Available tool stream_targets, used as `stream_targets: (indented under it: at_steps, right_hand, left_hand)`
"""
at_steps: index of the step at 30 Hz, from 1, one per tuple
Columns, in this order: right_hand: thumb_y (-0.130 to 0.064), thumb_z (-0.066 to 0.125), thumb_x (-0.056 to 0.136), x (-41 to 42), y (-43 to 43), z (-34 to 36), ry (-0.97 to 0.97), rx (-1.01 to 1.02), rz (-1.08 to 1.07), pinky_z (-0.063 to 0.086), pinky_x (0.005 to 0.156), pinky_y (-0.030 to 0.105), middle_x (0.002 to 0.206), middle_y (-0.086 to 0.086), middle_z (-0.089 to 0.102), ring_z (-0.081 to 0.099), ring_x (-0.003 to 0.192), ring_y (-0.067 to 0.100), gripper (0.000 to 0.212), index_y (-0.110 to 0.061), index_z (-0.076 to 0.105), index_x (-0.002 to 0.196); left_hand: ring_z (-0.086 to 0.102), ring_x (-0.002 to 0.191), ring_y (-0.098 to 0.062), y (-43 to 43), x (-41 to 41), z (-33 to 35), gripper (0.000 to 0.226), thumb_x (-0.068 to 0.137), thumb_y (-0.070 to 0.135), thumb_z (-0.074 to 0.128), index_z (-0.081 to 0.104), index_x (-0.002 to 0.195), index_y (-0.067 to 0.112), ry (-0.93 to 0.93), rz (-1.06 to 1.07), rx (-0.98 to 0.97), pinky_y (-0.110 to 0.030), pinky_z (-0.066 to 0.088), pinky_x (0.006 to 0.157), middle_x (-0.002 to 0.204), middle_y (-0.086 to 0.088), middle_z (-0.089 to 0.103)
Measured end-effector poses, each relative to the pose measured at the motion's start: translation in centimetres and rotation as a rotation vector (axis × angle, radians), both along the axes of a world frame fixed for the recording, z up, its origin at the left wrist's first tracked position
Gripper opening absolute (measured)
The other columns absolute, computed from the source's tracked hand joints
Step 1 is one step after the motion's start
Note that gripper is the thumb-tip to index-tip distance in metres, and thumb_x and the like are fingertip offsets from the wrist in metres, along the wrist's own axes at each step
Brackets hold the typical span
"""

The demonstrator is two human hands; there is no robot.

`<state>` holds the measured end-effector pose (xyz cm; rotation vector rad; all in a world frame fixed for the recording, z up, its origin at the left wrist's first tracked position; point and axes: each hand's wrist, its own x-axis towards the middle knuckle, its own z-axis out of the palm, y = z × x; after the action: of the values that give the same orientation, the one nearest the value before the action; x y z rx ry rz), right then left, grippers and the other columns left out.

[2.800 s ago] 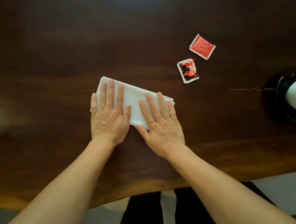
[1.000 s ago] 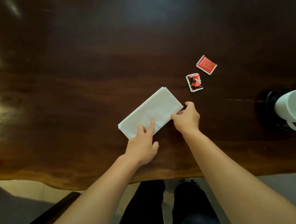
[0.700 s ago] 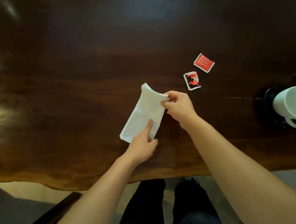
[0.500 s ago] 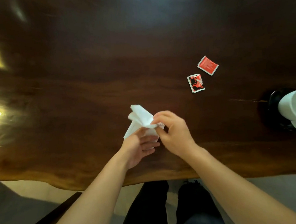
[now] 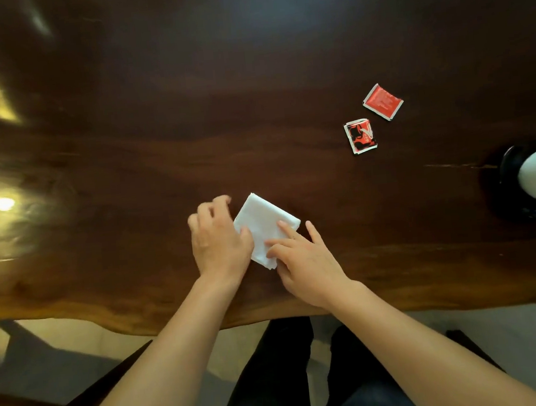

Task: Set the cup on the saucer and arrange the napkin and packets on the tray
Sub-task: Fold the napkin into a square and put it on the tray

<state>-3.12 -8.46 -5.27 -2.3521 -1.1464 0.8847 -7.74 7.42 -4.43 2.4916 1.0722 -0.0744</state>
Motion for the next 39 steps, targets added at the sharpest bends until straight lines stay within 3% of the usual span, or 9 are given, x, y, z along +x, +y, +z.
stream_targets:
  at_steps: [3,6,8,11,19,23,28,34,39]
  right_hand:
    - [-0.013,0.054,0.095,-0.3,1.0,0.3,-0.087,0.035,-0.102,0.009,0.123,0.051,0.122,-0.004,0.068,0.036,0.145,0.019,0.019,-0.017,0.070,0.103]
    - [-0.022,0.057,0.095,-1.3,2.3,-0.5,-0.231,0.066,-0.239,0.026,0.119,0.053,0.144,0.009,0.054,0.032,0.147,0.027,0.029,-0.008,0.066,0.119]
    - [-0.044,0.042,0.101,-1.9,2.7,-1.9,-0.224,-0.100,-0.239,0.014,0.123,0.054,0.165,0.014,0.016,0.005,0.154,0.030,0.066,-0.006,0.030,0.153]
    - [-0.064,0.013,0.099,-2.1,1.6,-4.7,-0.193,-0.234,-0.179,-0.009,0.121,0.055,0.163,0.006,-0.028,-0.029,0.148,0.026,0.080,-0.016,-0.019,0.155]
    - [-0.064,0.000,0.097,-1.7,1.3,-4.4,-0.134,-0.326,-0.108,-0.018,0.117,0.056,0.155,0.001,-0.045,-0.042,0.141,0.028,0.075,-0.022,-0.036,0.147]
    - [-0.059,0.020,0.101,-0.3,1.8,-1.9,-0.078,-0.401,-0.071,-0.009,0.116,0.065,0.162,0.003,-0.030,-0.028,0.147,0.033,0.076,-0.025,-0.021,0.154]
    - [-0.028,0.054,0.097,0.3,1.2,0.3,0.178,-0.322,-0.230,0.004,0.116,0.065,0.168,-0.002,-0.003,-0.011,0.152,0.034,0.076,-0.030,0.007,0.158]
    - [-0.029,0.067,0.093,0.1,-2.9,4.5,0.715,0.014,-0.749,0.044,0.104,0.040,0.151,0.000,0.041,0.045,0.134,0.021,0.082,-0.033,0.015,0.157]
    - [-0.040,0.066,0.092,1.5,-6.5,10.4,0.835,0.268,-0.932,0.054,0.082,0.027,0.118,-0.001,0.065,0.063,0.106,0.014,0.034,-0.025,0.058,0.122]
  left_hand:
    - [0.032,0.144,-0.035,0.1,0.7,-1.2,0.064,0.089,0.020,0.065,0.043,0.148,0.017,0.034,-0.590,0.192,-0.045,0.039,0.110,0.154,-0.013,0.040]
    - [0.003,0.155,-0.035,1.5,1.1,-3.3,0.063,0.099,0.025,0.046,0.025,0.158,0.017,0.143,-0.933,0.178,-0.049,0.019,0.122,0.168,-0.010,0.014]
    - [-0.002,0.155,-0.032,2.7,1.0,-5.0,0.061,0.105,0.036,0.031,0.015,0.160,0.016,0.204,-0.974,0.211,-0.049,0.015,0.124,0.168,-0.006,0.006]
    - [-0.001,0.156,-0.027,3.4,1.0,-6.5,0.064,0.105,0.048,0.016,0.011,0.160,0.016,0.193,-0.957,0.208,-0.050,0.012,0.123,0.169,-0.002,0.004]
    - [-0.028,0.150,-0.015,3.0,1.7,-5.4,0.062,0.102,0.054,0.005,-0.016,0.156,0.030,0.351,-0.822,0.112,-0.045,-0.012,0.123,0.165,0.003,-0.026]
    - [-0.023,0.152,-0.022,2.0,3.3,-3.1,0.063,0.104,0.054,0.014,0.000,0.159,0.027,0.484,-0.795,0.063,-0.055,-0.002,0.122,0.167,-0.001,-0.021]
    - [0.042,0.131,-0.031,0.5,3.5,-0.2,0.030,0.100,0.032,0.053,0.047,0.126,0.019,0.494,-0.761,0.129,-0.045,0.039,0.101,0.142,-0.008,0.044]
    - [0.065,0.091,-0.016,-1.2,1.8,5.6,0.013,0.091,0.036,0.069,0.066,0.101,0.028,0.126,-0.404,-0.542,-0.029,0.059,0.073,0.105,0.004,0.065]
    - [0.069,0.098,-0.029,-3.9,2.1,12.1,0.031,0.083,0.037,0.078,0.067,0.107,0.020,-0.127,0.062,-1.025,-0.041,0.062,0.079,0.110,-0.010,0.067]
